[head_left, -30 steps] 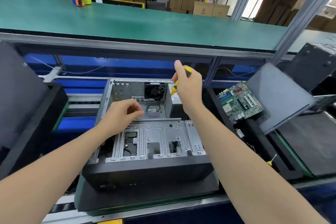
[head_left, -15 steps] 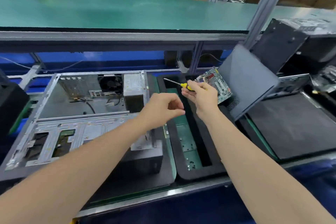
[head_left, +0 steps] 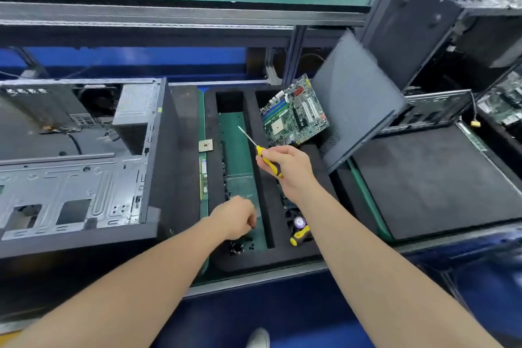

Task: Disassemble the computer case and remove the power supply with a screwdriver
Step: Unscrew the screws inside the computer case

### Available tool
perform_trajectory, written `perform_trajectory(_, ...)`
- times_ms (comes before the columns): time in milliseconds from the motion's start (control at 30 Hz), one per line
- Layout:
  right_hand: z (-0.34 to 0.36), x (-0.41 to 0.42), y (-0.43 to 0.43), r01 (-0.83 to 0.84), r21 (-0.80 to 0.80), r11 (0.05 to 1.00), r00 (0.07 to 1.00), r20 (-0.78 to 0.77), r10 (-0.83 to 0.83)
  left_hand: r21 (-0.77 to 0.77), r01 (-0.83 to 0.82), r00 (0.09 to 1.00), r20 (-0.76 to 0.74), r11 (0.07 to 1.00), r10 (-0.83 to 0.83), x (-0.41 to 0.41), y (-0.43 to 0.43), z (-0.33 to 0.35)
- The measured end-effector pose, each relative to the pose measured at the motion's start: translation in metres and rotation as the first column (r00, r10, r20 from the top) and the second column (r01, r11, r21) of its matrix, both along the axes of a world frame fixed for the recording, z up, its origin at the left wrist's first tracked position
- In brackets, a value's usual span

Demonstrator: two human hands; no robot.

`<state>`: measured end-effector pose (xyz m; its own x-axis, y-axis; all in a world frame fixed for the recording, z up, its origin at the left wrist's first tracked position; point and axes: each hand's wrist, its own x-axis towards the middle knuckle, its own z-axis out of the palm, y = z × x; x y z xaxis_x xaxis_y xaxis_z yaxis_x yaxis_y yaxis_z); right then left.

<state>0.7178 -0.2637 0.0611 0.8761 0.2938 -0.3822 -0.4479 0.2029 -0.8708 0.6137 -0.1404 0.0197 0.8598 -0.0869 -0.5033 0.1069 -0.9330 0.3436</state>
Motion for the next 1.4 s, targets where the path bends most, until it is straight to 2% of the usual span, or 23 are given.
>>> perform_trajectory(200, 0.004, 0.007, 0.005, 0.006, 0.061, 0.998, 0.999, -0.053, -0.003, 0.118, 0.09, 0.993, -0.085, 0.989, -0.08, -0.005, -0.004, -0.004)
perform_trajectory(367, 0.021, 0.008, 0.02, 0.01, 0.084, 0.996, 1.0, 0.006, -0.01, 0.091, 0.114, 0.991, -0.077, 0.989, -0.107, -0.007, 0.002, 0.015)
perform_trajectory(500, 0.046, 0.001, 0.05, -0.013, 0.151, 0.989, 0.998, 0.061, 0.004, 0.04, 0.025, 0.987, 0.156, 0.999, -0.031, -0.006, 0.023, 0.057)
perform_trajectory(633, 0.073, -0.019, 0.103, -0.057, 0.207, 0.977, 0.991, 0.134, 0.03, -0.002, -0.074, 0.921, 0.384, 0.997, 0.069, -0.017, 0.065, 0.109)
perform_trajectory(767, 0.097, -0.052, 0.168, -0.08, 0.247, 0.966, 0.982, 0.185, 0.034, -0.056, -0.217, 0.823, 0.526, 0.975, 0.213, -0.049, 0.124, 0.142)
perform_trajectory(933, 0.12, -0.098, 0.245, -0.188, 0.305, 0.934, 0.953, 0.286, 0.099, -0.161, -0.426, 0.632, 0.651, 0.89, 0.42, -0.109, 0.214, 0.141)
perform_trajectory(1033, 0.125, -0.126, 0.283, -0.259, 0.228, 0.939, 0.904, 0.399, 0.152, -0.196, -0.518, 0.588, 0.625, 0.833, 0.513, -0.145, 0.273, 0.133)
perform_trajectory(1200, 0.125, -0.163, 0.338, -0.24, 0.011, 0.971, 0.81, 0.553, 0.194, -0.07, -0.622, 0.567, 0.647, 0.78, 0.51, -0.194, 0.366, 0.116)
perform_trajectory(1300, 0.124, -0.181, 0.365, -0.237, -0.147, 0.96, 0.728, 0.628, 0.275, -0.064, -0.631, 0.623, 0.552, 0.773, 0.554, -0.207, 0.408, 0.108)
perform_trajectory(1400, 0.121, -0.196, 0.385, -0.222, -0.268, 0.938, 0.654, 0.672, 0.347, -0.046, -0.499, 0.757, 0.463, 0.865, 0.461, -0.206, 0.439, 0.108)
